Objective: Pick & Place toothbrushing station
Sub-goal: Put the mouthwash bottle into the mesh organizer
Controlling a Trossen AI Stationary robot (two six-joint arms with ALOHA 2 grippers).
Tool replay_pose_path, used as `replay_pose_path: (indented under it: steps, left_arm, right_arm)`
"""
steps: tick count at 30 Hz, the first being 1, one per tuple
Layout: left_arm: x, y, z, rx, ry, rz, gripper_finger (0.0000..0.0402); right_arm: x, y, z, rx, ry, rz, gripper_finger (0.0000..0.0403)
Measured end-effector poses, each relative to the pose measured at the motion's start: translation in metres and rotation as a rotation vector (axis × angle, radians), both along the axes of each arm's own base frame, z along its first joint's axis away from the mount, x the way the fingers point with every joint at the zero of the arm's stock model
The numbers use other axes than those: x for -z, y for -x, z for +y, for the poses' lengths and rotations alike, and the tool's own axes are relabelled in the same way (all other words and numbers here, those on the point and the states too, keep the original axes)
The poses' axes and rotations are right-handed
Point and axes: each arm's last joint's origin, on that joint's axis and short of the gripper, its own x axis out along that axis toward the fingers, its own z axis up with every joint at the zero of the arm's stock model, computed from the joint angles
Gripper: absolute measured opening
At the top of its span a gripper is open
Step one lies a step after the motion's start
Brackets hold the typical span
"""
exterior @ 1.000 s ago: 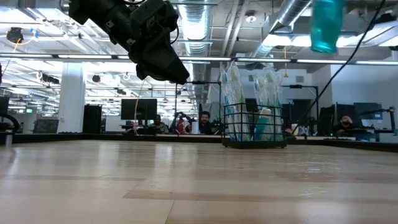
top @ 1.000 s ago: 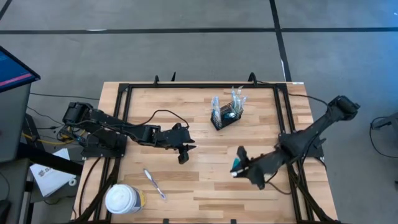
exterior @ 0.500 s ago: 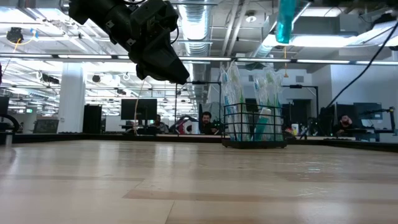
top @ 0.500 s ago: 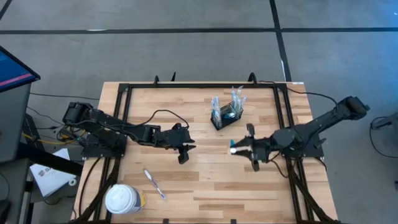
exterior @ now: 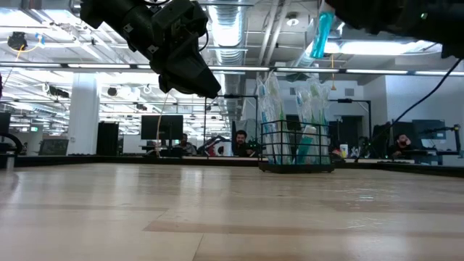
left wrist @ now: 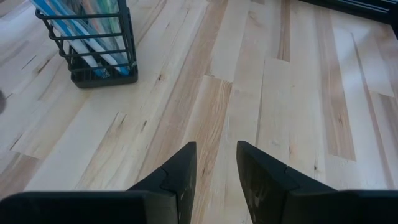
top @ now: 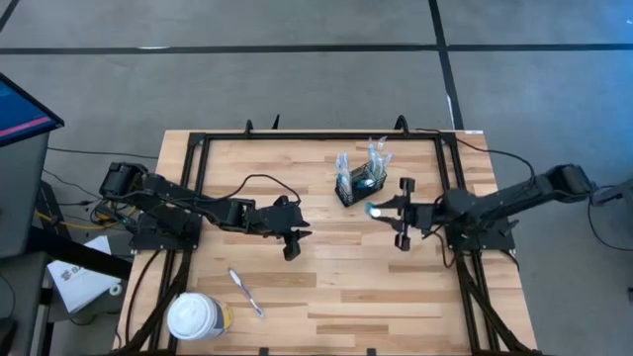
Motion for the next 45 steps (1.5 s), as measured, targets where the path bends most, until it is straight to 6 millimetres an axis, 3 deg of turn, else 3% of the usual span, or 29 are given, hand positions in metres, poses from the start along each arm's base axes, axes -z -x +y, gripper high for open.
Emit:
replay_pose_path:
  steps: [18, 28, 38, 45]
  left_arm:
    - [0.000, 0.000, 0.001, -0.018, -0.013, -0.003, 0.0108]
    - [0.000, 0.000, 0.001, -0.024, -0.015, -0.007, 0.0108]
    - [0.000, 0.000, 0.000, -0.024, -0.014, -0.008, 0.0108]
    - [-0.001, 0.000, 0.001, -0.025, -0.014, -0.008, 0.0108]
  right_arm:
    - [0.024, 0.013, -0.048, 0.037, -0.173, -0.132, 0.0084]
    - [0.040, 0.005, -0.070, 0.076, -0.256, -0.139, 0.0084]
    - [0.060, -0.004, -0.081, 0.097, -0.324, -0.062, 0.0082]
    - [0.061, -0.004, -0.087, 0.130, -0.317, -0.064, 0.0082]
